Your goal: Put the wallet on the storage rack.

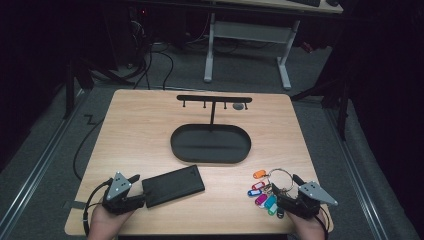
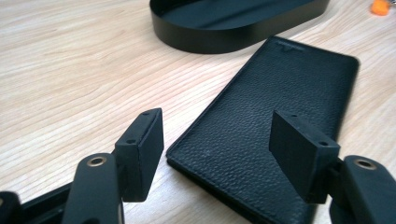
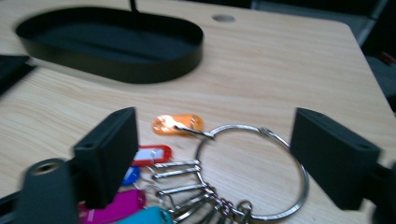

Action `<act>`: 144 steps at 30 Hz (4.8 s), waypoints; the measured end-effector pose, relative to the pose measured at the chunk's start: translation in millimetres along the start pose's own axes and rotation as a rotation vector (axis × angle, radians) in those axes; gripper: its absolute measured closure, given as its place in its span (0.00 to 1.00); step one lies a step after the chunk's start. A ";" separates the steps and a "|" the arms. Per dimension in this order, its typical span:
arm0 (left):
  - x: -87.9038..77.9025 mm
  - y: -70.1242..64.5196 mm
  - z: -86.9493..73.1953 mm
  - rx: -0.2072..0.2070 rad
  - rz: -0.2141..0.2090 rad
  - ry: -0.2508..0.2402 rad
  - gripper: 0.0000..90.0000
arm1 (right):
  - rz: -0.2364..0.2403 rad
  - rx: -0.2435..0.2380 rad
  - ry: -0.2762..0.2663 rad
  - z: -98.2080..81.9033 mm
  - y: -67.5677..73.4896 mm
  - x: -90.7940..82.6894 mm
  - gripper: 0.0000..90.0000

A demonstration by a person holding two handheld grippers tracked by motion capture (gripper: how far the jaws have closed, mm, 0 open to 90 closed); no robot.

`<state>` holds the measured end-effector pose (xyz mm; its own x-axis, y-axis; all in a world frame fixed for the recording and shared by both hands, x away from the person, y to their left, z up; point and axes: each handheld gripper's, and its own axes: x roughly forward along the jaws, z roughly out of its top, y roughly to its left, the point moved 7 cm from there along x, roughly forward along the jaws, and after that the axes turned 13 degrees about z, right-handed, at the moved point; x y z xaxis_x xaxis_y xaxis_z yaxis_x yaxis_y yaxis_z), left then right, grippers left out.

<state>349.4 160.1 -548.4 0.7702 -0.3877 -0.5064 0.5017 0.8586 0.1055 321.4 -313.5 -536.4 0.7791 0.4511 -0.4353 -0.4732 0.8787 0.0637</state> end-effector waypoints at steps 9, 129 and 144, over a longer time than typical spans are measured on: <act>1.3 -11.3 1.6 0.039 -0.047 -0.002 0.39 | 0.023 0.049 -0.020 -1.0 -2.0 0.7 0.16; -6.8 -53.3 2.3 0.454 -0.026 -0.113 0.89 | 0.092 0.127 -0.008 -8.6 -8.1 6.9 0.18; -13.7 -57.1 10.4 0.368 -0.072 -0.121 0.89 | 0.090 0.124 -0.004 -10.1 -8.6 6.6 0.19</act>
<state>314.3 112.9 -538.6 0.7575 -0.4983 -0.4217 0.6471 0.6587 0.3840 326.4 -319.6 -548.8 0.7375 0.5297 -0.4190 -0.4870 0.8469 0.2134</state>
